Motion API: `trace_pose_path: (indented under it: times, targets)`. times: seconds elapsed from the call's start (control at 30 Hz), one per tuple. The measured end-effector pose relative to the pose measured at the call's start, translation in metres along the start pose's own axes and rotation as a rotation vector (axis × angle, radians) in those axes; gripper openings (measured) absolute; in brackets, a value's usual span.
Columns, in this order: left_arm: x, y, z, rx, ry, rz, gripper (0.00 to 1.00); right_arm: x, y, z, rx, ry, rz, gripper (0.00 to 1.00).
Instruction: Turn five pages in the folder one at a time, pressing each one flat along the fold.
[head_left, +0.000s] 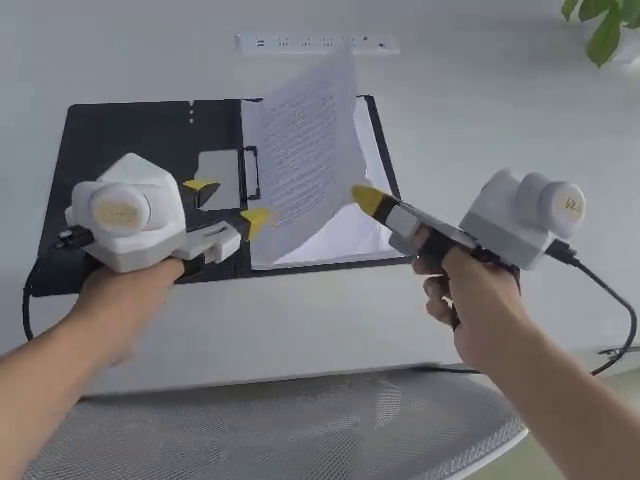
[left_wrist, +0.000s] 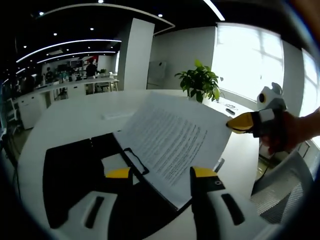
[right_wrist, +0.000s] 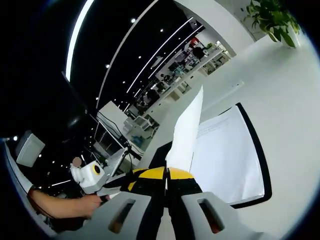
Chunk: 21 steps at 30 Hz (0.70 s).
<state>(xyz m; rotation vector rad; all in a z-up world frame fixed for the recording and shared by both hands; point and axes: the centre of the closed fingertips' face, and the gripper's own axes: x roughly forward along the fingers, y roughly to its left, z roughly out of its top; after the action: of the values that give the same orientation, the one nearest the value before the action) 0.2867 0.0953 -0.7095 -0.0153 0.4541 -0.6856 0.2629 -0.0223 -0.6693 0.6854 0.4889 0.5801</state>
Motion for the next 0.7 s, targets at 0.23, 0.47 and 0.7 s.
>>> trace_pose_path:
  times: [0.23, 0.47, 0.7]
  targets:
    - [-0.032, 0.011, 0.007, -0.015, -0.028, 0.021, 0.45, 0.018, 0.027, -0.006, -0.049, 0.033, 0.054, 0.0]
    - [-0.064, 0.023, 0.009, -0.016, -0.049, 0.049, 0.45, 0.04, 0.055, -0.023, -0.095, 0.089, 0.11, 0.0]
    - [-0.087, 0.037, 0.005, -0.036, -0.062, 0.079, 0.45, 0.06, 0.074, -0.041, -0.106, 0.134, 0.145, 0.0]
